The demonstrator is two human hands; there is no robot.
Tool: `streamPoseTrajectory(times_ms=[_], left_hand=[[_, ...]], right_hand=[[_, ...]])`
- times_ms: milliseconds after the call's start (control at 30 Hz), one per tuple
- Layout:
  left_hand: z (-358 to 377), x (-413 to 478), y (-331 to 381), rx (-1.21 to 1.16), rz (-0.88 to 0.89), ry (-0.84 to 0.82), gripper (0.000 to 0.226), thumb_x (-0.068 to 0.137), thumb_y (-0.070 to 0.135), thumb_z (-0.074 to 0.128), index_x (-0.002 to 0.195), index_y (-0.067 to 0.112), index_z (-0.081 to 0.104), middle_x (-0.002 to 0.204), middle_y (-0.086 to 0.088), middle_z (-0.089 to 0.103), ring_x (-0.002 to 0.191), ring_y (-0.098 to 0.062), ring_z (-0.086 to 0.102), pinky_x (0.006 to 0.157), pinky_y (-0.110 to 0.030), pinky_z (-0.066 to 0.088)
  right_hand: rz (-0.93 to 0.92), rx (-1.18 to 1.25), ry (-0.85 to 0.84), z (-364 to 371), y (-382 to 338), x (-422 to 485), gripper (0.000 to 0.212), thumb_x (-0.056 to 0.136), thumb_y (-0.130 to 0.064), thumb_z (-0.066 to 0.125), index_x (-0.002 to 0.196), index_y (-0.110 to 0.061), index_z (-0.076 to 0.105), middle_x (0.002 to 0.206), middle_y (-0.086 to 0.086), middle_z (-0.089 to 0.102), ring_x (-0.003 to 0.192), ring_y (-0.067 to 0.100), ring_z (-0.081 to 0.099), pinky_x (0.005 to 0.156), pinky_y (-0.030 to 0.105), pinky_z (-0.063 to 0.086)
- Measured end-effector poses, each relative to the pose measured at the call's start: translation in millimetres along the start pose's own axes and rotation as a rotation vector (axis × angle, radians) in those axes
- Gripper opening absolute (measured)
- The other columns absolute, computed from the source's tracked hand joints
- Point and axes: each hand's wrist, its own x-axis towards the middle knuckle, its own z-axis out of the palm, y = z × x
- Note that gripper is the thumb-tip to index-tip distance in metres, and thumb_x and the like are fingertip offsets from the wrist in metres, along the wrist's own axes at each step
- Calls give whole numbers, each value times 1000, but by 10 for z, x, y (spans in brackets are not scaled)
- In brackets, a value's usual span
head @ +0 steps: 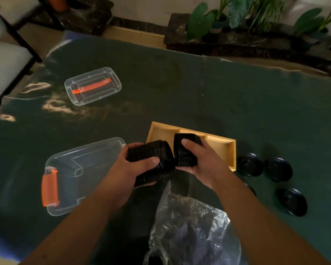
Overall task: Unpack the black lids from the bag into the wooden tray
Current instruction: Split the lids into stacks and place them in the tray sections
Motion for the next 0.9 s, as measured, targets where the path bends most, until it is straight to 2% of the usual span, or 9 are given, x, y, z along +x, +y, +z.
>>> streamPoseTrajectory(times_ms=[100,200,267,400,600,700,767,833,900], left_hand=[[-85,33,120,-9,21,-11,89,42,29,106,121,35,66,127,-10,73,104,-35,80,76,-50,66],[-180,78,230,-5,53,-18,85,34,38,109,110,40,71,117,-6,78,104,-35,80,75,-48,66],[-242,108,273,-10,64,-25,77,35,38,109,102,41,73,108,-2,81,101,-35,81,72,-46,66],[-307,156,290,-10,70,-7,75,35,36,110,101,41,73,105,0,82,100,-38,80,71,-49,64],[-325,192,281,-1,73,-9,80,36,32,110,106,37,72,109,-3,81,101,-38,81,72,-47,66],[-304,212,267,0,85,5,69,44,23,104,104,38,72,107,-3,81,99,-37,81,69,-45,66],[-281,228,271,6,96,0,64,45,23,101,100,42,73,103,1,82,97,-31,82,69,-42,66],[-227,243,276,43,111,-28,69,43,26,104,100,46,71,96,10,82,96,-21,81,68,-37,66],[-106,269,251,105,132,-44,81,38,31,107,107,47,67,97,16,80,96,-12,80,67,-31,66]], right_hand=[[-55,-244,142,137,-174,369,71,73,-26,94,134,-27,57,131,17,69,107,39,76,83,58,66],[-150,-754,258,319,-246,692,75,69,-40,96,130,-39,52,126,1,64,110,28,69,87,51,66],[-191,-1074,240,425,-215,838,80,68,-47,92,134,-43,47,124,-2,56,109,24,64,91,45,62],[-288,-1476,175,622,-86,985,87,69,-49,85,143,-37,42,116,1,46,101,27,59,89,44,54],[-402,-1895,205,716,91,1132,81,89,-42,74,157,-26,33,135,19,54,123,42,56,102,57,48],[-371,-1859,164,671,35,1104,93,91,-44,73,166,-29,20,149,18,48,136,40,46,111,57,43],[-395,-1634,208,584,-86,961,84,91,-43,73,163,-30,32,150,11,51,137,34,48,113,52,44],[-406,-1204,304,452,-215,692,57,95,-44,67,149,-33,53,141,2,61,130,25,58,104,42,49],[-241,-661,233,397,-289,296,48,88,-60,64,132,-41,65,134,-3,68,118,22,68,92,39,57]])
